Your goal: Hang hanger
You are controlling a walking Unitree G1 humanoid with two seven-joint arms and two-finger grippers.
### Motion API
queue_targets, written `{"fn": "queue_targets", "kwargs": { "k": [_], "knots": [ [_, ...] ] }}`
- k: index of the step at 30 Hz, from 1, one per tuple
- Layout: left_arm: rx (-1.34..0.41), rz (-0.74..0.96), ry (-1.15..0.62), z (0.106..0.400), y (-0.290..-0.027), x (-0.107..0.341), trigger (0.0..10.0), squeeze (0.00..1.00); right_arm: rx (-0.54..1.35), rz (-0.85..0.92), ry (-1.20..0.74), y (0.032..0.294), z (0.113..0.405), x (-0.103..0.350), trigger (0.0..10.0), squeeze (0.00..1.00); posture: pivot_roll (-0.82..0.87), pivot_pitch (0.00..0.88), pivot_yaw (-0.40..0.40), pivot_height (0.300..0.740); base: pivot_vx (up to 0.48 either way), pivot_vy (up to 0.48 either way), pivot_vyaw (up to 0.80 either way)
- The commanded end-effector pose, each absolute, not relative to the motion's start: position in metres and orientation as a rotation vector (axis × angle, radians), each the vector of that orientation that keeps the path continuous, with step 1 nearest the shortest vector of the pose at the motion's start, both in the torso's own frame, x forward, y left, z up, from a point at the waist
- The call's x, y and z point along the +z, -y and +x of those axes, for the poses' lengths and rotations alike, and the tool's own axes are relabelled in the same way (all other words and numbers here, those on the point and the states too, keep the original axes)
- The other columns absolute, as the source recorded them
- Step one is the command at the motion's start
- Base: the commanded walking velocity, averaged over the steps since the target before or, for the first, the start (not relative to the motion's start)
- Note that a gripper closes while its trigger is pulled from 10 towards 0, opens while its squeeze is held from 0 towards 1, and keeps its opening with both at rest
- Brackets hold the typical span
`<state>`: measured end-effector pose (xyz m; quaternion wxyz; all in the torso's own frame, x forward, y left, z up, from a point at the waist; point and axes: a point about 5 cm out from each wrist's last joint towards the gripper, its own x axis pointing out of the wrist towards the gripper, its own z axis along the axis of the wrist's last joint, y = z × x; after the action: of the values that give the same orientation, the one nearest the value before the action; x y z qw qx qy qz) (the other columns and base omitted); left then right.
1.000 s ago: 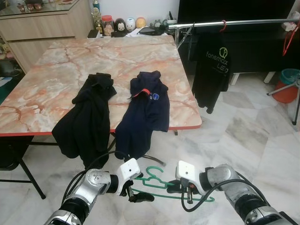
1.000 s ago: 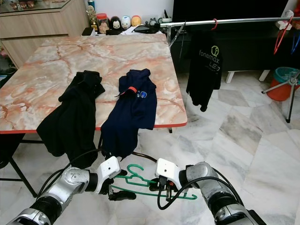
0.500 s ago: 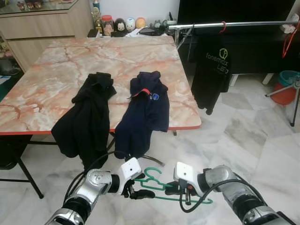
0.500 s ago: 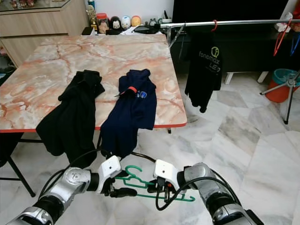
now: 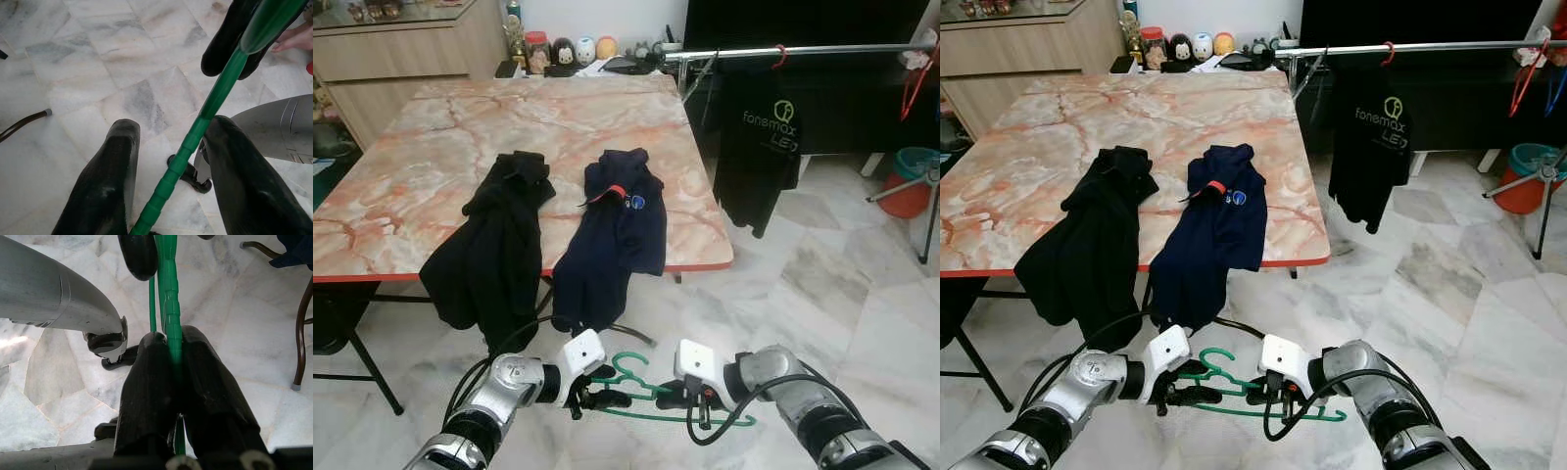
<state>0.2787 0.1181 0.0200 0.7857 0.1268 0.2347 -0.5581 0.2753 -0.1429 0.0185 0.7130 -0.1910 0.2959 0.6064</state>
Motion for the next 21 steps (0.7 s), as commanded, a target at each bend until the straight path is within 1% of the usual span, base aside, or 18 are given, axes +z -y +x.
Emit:
{"fn": "queue_targets", "kwargs": {
  "k": [1,21],
  "knots": [
    [-1.218,0.298,-0.513,0.2801,-0.1207,0.0213,0.0,0.00,1.352,-0.440,-0.625,0.1383,0.2818,0.0262,10.0,0.00,0.08,0.000,-0.017,0.740,0.000,0.000,0.00],
    [-1.263,0.305,-0.526,0.2771,-0.1273,0.0207,0.0,0.00,1.359,-0.417,-0.650,0.1371,0.2792,0.0234,10.0,0.00,0.08,0.000,-0.013,0.740,0.000,0.000,0.00]
  ]
}}
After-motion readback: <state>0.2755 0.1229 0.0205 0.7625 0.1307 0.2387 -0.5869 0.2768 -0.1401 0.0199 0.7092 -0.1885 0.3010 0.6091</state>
